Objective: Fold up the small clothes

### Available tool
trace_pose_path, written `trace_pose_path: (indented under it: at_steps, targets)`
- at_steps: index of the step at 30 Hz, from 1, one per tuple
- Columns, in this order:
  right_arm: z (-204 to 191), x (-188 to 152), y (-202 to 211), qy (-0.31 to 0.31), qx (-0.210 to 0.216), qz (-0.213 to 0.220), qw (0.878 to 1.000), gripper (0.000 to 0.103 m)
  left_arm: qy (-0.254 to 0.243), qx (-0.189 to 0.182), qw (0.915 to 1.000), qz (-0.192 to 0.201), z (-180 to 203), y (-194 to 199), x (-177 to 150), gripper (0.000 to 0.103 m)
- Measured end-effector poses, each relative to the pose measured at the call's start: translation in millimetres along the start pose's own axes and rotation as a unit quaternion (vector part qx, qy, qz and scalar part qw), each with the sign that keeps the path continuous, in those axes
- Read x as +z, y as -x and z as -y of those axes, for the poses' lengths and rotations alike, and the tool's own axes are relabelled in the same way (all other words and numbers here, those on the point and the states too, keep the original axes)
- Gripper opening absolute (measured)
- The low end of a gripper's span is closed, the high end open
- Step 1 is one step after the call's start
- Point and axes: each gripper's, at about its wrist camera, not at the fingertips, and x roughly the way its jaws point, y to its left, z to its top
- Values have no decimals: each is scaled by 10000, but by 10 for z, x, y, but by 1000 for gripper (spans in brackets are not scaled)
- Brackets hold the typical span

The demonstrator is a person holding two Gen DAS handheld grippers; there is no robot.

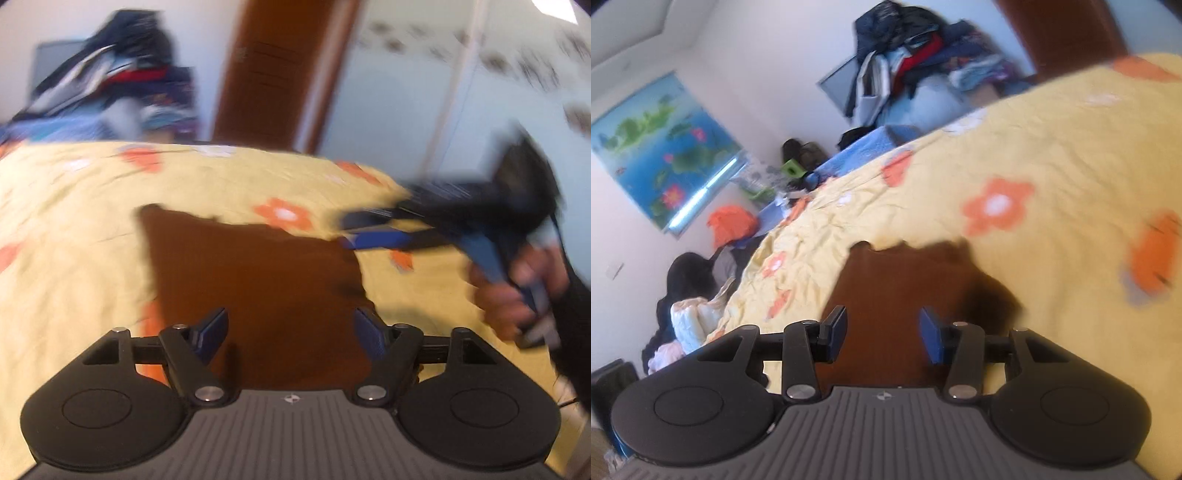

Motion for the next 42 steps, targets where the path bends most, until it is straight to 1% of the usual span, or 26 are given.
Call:
trace_pose_path:
  at_steps: [2,3,4,6,8,10,12,13,14,16,18,20,21,22,24,27,29,30,32,34,35,36,37,39,40,42]
  targets:
    - [69,-5,-367,143,-519,-432,9976,64,-146,287,9981,-517,16,-309,-127,74]
    - [151,-44,-512,247,-747,-622,9950,61,-223,270,9982,-490,-19,-360,-222,74]
    - [202,-78,-501,434,-637,-347,9964,57,-397,232,9986,-264,-23,-323,-303,74]
    - [322,-42,-446,38,-512,-372,9980,49,-494,213,9983,-215,-23,-272,-355,74]
    - [253,30,-410,169,-663,-531,9962,48,-435,190,9987,-176,-29,-261,-357,74]
    - [56,112,-384,330,-775,-424,9955,52,-393,190,9990,-114,-34,-277,-360,80]
    - [-174,192,-426,445,-343,-302,9980,52,-396,226,9989,-107,35,-320,-387,85]
    - [-281,227,-505,523,-141,-321,9980,54,-425,261,9987,-108,62,-330,-393,88]
    - [-404,258,-628,634,-42,-396,9972,58,-462,286,9985,-108,107,-355,-401,89]
    - [-587,280,-962,888,-39,-697,9936,61,-486,305,9983,-111,136,-370,-399,89]
    - [-656,259,-1377,1022,-212,-1096,9885,61,-421,248,9987,-113,111,-362,-390,89]
    - [-615,181,-1778,1122,-650,-1482,9804,61,-356,215,9991,-104,95,-351,-379,89]
    - [-606,139,-1820,1306,-552,-1237,9821,64,-352,210,9991,-98,99,-350,-372,89]
    - [-581,158,-1871,1305,-495,-1215,9827,66,-353,215,9991,-98,103,-345,-374,89]
    - [-579,234,-1930,1148,-537,-1160,9851,66,-355,221,9991,-89,116,-344,-374,89]
    - [-676,208,-1904,1467,-739,-1235,9787,66,-340,201,9992,-83,116,-337,-375,89]
    - [-747,149,-1719,1583,-927,-1077,9771,69,-317,186,9993,-65,92,-347,-376,89]
    - [-761,124,-1560,1544,-878,-935,9796,71,-318,186,9993,-56,69,-365,-376,89]
    - [-734,79,-1243,1363,-509,-701,9869,72,-328,196,9993,-50,71,-369,-380,89]
    - [-651,21,-986,1072,-260,-703,9914,78,-334,200,9992,-55,74,-371,-374,89]
    - [-589,-35,-955,1007,-294,-800,9913,82,-341,203,9992,-59,77,-371,-372,89]
    - [-507,-103,-975,1011,-505,-899,9895,86,-355,205,9991,-64,77,-371,-370,89]
    - [-410,-189,-1035,1098,-713,-990,9864,85,-376,207,9991,-68,80,-373,-364,89]
    - [-374,-313,-969,1517,-577,-700,9843,83,-353,186,9992,-56,69,-332,-341,89]
    - [-402,-309,-899,1418,-621,-669,9857,83,-237,158,9996,-3,42,-267,-319,89]
    - [-451,-249,-647,1096,-523,-467,9915,86,289,49,9993,222,-126,-87,-263,89]
